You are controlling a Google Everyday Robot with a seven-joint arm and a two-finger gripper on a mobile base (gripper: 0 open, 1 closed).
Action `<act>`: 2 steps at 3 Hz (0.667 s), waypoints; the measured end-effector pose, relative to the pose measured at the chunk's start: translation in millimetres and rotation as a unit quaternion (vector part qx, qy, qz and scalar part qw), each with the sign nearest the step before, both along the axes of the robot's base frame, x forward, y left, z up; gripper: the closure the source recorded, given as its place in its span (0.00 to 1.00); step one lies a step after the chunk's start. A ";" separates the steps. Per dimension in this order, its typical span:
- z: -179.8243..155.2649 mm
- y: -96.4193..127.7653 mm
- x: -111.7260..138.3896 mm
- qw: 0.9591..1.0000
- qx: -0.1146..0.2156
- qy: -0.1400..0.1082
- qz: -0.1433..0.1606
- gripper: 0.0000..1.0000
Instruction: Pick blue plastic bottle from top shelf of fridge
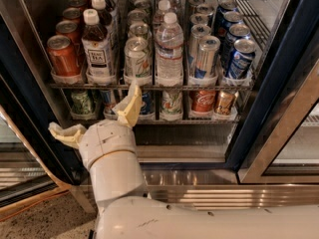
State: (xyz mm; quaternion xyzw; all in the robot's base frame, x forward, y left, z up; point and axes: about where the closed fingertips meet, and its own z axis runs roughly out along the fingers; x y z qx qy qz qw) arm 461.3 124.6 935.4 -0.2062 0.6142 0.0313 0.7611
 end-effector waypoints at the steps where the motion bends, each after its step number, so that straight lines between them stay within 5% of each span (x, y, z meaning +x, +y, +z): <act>1: 0.0 0.1 0.0 1.000 0.000 0.000 0.000 0.00; 2: -15.2 18.3 15.6 1.000 0.010 0.012 0.019 0.00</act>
Offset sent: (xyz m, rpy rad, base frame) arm 0.0556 0.0617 -0.0520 0.0773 0.0859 0.1266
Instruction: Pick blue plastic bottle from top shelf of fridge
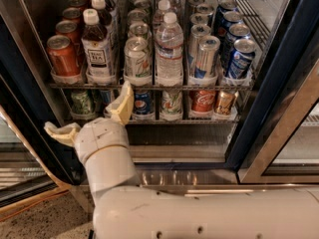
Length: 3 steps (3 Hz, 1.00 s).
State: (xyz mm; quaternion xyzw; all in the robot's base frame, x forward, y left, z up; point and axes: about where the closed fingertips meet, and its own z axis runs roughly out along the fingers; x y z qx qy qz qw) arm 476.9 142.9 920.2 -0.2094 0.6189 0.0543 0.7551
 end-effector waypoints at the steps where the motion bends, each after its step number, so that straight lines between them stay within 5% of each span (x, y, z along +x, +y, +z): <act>1: -18.9 23.4 34.2 1.000 0.013 0.009 0.010 0.00; 3: -32.5 42.6 74.7 1.000 0.026 0.001 -0.015 0.32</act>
Offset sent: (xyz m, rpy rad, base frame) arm 0.0911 0.0548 -0.0425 0.0598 0.0236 -0.0064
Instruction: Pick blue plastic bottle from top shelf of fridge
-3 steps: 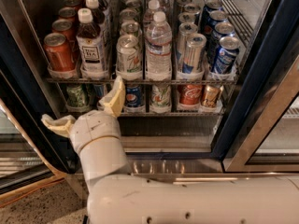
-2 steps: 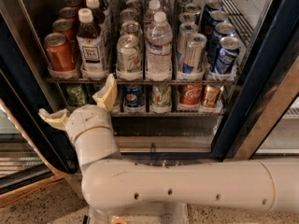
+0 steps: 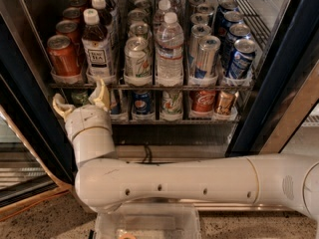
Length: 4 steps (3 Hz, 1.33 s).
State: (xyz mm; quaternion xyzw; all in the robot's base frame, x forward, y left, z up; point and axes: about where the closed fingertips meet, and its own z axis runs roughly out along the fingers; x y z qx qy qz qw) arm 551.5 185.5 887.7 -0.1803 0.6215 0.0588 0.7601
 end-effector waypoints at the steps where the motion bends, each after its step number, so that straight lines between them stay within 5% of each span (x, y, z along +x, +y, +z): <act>1: 15.4 7.5 -16.8 0.998 -0.005 -0.048 -0.028 0.26; 3: 58.5 -8.7 -50.2 0.981 -0.010 -0.148 -0.128 0.23; 4: 67.5 -27.6 -43.2 0.979 0.003 -0.142 -0.149 0.08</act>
Offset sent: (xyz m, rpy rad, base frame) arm -0.0671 -0.0577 0.0662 0.0174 -0.3454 -0.5067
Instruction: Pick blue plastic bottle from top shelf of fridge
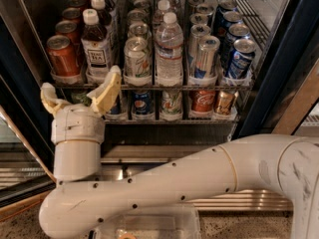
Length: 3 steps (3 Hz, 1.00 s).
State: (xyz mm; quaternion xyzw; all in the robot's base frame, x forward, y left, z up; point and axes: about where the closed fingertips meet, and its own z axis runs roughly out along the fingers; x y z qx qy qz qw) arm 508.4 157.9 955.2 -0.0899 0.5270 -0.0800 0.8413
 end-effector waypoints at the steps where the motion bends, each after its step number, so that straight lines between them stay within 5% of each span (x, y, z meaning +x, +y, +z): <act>1: -1.3 6.6 -0.2 1.000 -0.004 0.001 0.011 0.23; 3: -12.9 15.3 7.1 1.000 -0.008 0.022 0.019 0.67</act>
Offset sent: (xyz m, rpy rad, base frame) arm 0.0081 0.0000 -0.0138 0.0105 0.0503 -0.0118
